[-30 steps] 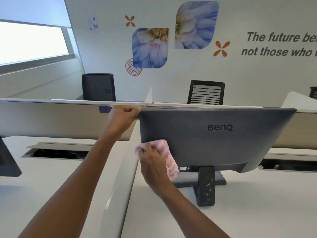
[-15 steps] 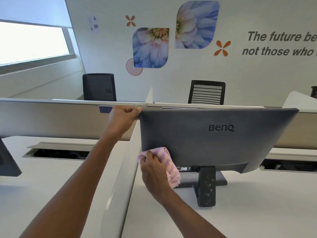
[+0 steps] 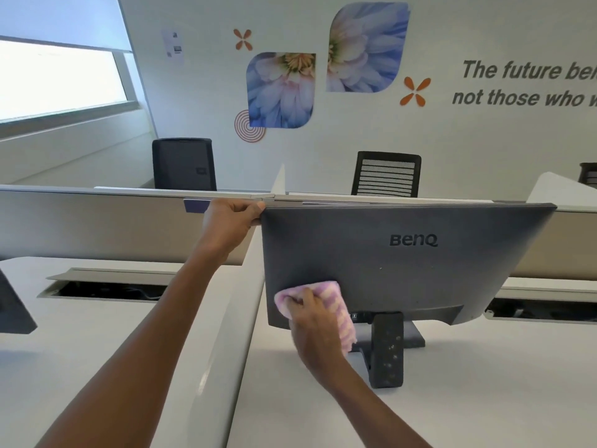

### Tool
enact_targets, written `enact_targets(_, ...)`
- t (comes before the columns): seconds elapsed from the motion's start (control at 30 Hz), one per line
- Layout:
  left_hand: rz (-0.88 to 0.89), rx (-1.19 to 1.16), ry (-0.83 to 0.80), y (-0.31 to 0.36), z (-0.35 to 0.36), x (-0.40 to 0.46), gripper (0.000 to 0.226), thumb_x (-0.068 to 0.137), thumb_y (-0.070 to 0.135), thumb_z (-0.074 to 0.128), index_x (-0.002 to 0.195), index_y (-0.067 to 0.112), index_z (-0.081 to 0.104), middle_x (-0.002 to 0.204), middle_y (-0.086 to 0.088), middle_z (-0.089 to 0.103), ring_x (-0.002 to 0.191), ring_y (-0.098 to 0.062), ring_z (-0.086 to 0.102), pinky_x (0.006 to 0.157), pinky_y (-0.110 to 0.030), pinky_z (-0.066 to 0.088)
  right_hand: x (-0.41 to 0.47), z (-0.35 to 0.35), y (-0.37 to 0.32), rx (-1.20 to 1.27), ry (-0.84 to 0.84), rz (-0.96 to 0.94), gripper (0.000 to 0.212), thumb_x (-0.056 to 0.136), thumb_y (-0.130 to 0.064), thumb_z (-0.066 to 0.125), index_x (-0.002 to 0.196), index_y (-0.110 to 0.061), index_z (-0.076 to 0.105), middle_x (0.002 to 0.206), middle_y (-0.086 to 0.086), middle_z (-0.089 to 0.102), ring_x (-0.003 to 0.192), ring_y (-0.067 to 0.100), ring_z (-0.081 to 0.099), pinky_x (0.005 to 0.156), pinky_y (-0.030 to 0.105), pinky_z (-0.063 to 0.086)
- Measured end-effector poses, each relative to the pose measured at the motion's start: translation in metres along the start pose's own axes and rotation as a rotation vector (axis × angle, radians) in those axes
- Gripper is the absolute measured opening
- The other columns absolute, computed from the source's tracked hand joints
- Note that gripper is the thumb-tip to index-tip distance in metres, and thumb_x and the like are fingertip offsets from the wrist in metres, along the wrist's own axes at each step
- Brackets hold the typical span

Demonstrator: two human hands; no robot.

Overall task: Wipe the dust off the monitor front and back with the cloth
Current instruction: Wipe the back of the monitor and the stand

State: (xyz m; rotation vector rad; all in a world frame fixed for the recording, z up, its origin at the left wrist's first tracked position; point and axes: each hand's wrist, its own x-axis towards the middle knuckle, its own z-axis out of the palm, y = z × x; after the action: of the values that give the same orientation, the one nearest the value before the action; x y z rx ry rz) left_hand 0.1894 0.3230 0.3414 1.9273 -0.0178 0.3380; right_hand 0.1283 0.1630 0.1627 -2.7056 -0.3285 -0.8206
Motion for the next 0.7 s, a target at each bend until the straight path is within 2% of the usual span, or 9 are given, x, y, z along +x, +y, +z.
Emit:
enact_targets(0.13, -0.001, -0.007, 0.01, 0.0, 0.003, 0.001, 0.025, 0.091, 0.037, 0.066, 0.103, 0.018, 0.077, 0.092, 0.005, 0.076, 0.088, -0.007, 0.071, 0.094, -0.036, 0.055, 0.001, -0.018, 0.023, 0.078, 0.109, 0.122, 0.032, 0.069, -0.004, 0.079, 0.096, -0.018, 0.07, 0.094, 0.001, 0.062, 0.067, 0.018, 0.06, 0.047, 0.024, 0.05)
enact_targets(0.23, -0.015, -0.011, 0.011, 0.0, 0.004, 0.003, 0.024, 0.091, 0.038, 0.067, 0.101, 0.019, 0.077, 0.09, 0.005, 0.076, 0.089, -0.008, 0.071, 0.095, -0.037, 0.054, 0.011, -0.022, 0.016, 0.101, 0.102, 0.057, 0.031, 0.071, -0.007, 0.078, 0.1, -0.016, 0.069, 0.096, 0.001, 0.062, 0.07, 0.017, 0.06, 0.05, 0.023, 0.052)
enact_targets(0.33, -0.017, -0.017, 0.001, 0.0, 0.001, 0.002, 0.021, 0.091, 0.036, 0.067, 0.099, 0.02, 0.078, 0.09, 0.005, 0.076, 0.087, -0.006, 0.072, 0.096, -0.037, 0.054, 0.003, -0.005, 0.012, 0.064, 0.001, -0.019, 0.039, 0.061, -0.003, 0.082, 0.095, -0.02, 0.071, 0.091, -0.002, 0.062, 0.063, 0.016, 0.057, 0.046, 0.024, 0.049)
enact_targets(0.4, -0.012, -0.023, -0.001, 0.0, 0.0, 0.0, 0.021, 0.091, 0.034, 0.066, 0.1, 0.019, 0.077, 0.092, 0.005, 0.076, 0.086, -0.005, 0.072, 0.096, -0.037, 0.054, -0.009, 0.001, 0.019, 0.042, -0.065, 0.016, 0.049, 0.047, -0.008, 0.091, 0.091, -0.02, 0.073, 0.088, -0.003, 0.063, 0.059, 0.015, 0.057, 0.045, 0.021, 0.045)
enact_targets(0.43, -0.008, -0.029, 0.001, -0.001, 0.0, -0.001, 0.021, 0.092, 0.034, 0.066, 0.1, 0.019, 0.077, 0.091, 0.005, 0.076, 0.085, -0.005, 0.072, 0.096, -0.036, 0.054, -0.014, 0.002, 0.023, 0.055, -0.052, 0.055, 0.05, 0.045, -0.008, 0.091, 0.09, -0.019, 0.074, 0.088, -0.002, 0.063, 0.059, 0.015, 0.058, 0.046, 0.021, 0.045)
enact_targets(0.57, -0.003, -0.015, 0.009, 0.001, 0.003, -0.001, 0.023, 0.092, 0.035, 0.065, 0.101, 0.018, 0.077, 0.091, 0.005, 0.076, 0.087, -0.006, 0.071, 0.095, -0.035, 0.054, -0.007, -0.003, 0.027, 0.113, 0.134, 0.133, 0.034, 0.069, -0.003, 0.082, 0.1, -0.014, 0.072, 0.097, 0.003, 0.063, 0.071, 0.018, 0.063, 0.055, 0.022, 0.054)
enact_targets(0.7, -0.009, -0.022, 0.008, 0.0, 0.004, 0.002, 0.022, 0.092, 0.035, 0.066, 0.101, 0.018, 0.077, 0.092, 0.003, 0.076, 0.088, -0.008, 0.072, 0.096, -0.038, 0.054, 0.014, -0.005, 0.008, 0.094, 0.126, 0.009, 0.033, 0.074, -0.003, 0.077, 0.105, -0.014, 0.071, 0.099, 0.003, 0.064, 0.076, 0.017, 0.062, 0.057, 0.023, 0.056)
